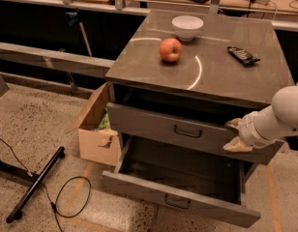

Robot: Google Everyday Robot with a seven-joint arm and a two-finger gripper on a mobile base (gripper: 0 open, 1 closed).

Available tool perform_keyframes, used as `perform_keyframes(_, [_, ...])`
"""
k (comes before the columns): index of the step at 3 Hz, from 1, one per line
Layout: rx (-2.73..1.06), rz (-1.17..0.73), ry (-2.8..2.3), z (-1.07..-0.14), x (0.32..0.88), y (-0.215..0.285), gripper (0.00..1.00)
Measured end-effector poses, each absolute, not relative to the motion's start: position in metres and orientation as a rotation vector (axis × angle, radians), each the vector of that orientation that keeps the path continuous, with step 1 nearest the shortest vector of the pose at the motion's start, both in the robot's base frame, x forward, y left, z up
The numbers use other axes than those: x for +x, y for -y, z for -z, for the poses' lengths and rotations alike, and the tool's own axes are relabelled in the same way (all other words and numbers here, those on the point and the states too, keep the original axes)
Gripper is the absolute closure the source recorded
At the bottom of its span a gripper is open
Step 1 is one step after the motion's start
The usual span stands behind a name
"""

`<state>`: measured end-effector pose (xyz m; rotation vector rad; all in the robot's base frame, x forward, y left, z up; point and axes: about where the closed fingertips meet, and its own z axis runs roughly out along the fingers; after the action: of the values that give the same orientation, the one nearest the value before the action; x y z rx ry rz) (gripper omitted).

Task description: Open top drawer

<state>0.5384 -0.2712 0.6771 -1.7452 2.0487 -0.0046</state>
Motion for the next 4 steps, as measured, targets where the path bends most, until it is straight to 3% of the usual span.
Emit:
perform_keyframes(1, [-1.800, -0.025, -2.055, -0.687, 0.519, 0.279, 0.87])
perform_keyframes(2, [-1.820, -0.087, -2.094, -0.702, 0.490, 0.284, 1.00])
perform_keyframes(3, [-1.820, -0.087, -2.094, -0.702, 0.490, 0.284, 0.85])
perform_keyframes(4, [-1.820, -0.086, -2.069, -0.726, 0.496, 0.275, 0.60])
